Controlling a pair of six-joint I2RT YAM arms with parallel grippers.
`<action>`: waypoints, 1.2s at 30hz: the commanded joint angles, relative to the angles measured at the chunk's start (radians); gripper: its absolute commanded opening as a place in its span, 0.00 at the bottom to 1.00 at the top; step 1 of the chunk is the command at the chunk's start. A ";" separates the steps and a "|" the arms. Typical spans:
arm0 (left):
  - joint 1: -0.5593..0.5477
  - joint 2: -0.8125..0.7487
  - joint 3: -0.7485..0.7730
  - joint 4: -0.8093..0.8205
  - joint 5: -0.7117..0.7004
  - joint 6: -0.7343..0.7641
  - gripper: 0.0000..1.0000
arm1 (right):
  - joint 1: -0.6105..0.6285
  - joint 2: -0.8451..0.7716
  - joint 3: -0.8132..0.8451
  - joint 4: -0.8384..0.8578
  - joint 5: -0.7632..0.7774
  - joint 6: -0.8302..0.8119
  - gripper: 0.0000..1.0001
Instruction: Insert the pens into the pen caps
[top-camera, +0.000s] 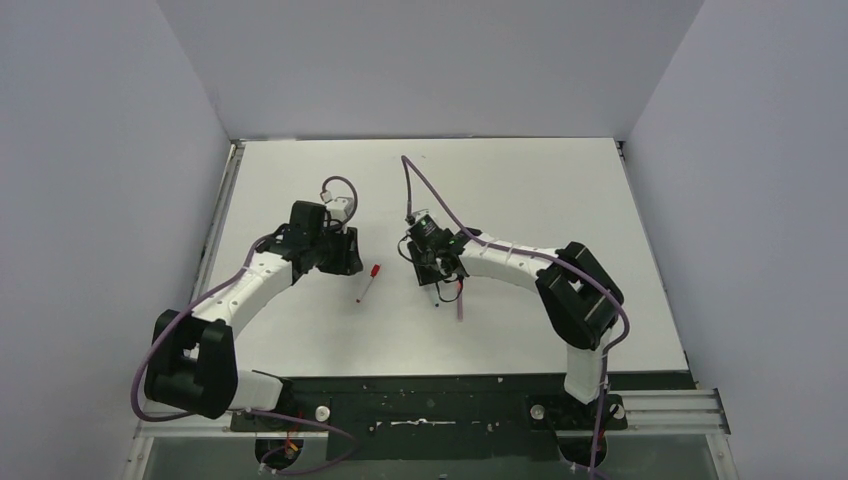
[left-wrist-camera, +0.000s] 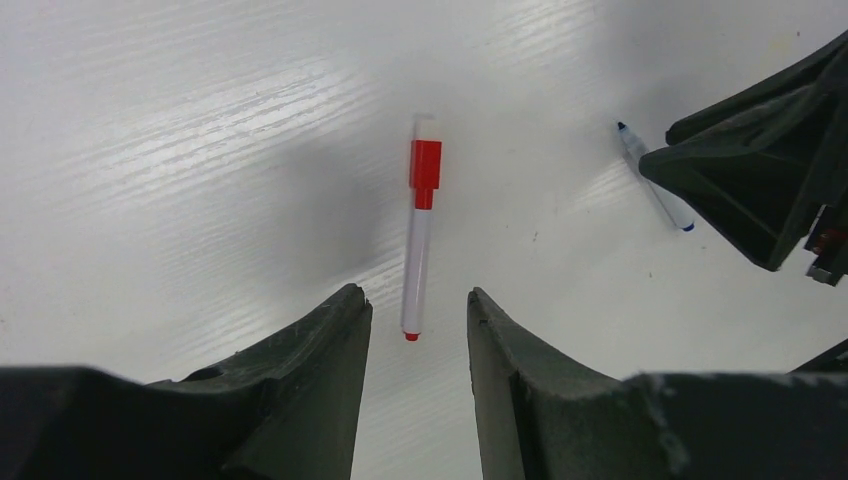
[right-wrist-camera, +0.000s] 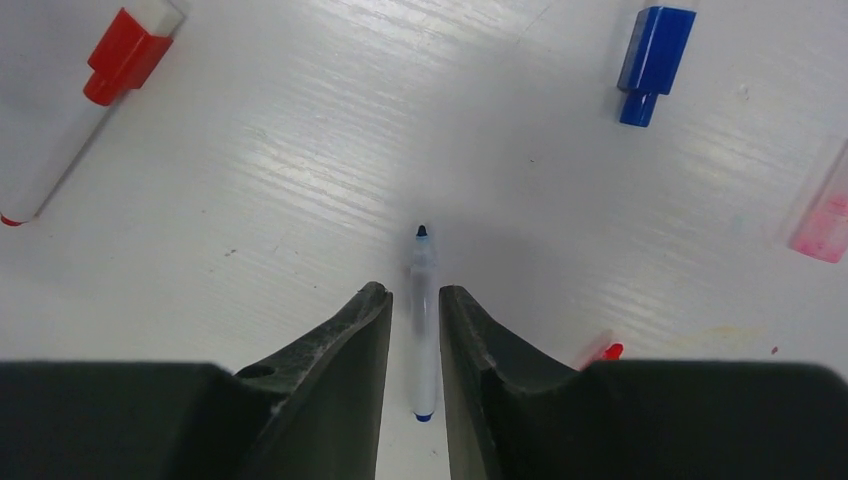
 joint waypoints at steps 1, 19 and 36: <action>0.011 -0.049 -0.005 0.056 0.065 -0.011 0.39 | 0.005 0.028 0.015 0.037 0.025 -0.018 0.27; 0.032 -0.118 0.005 0.025 0.076 -0.025 0.39 | 0.002 0.030 -0.043 0.048 0.029 -0.039 0.13; 0.039 -0.274 -0.123 0.178 0.210 -0.164 0.39 | -0.032 -0.095 -0.012 0.091 -0.075 -0.056 0.00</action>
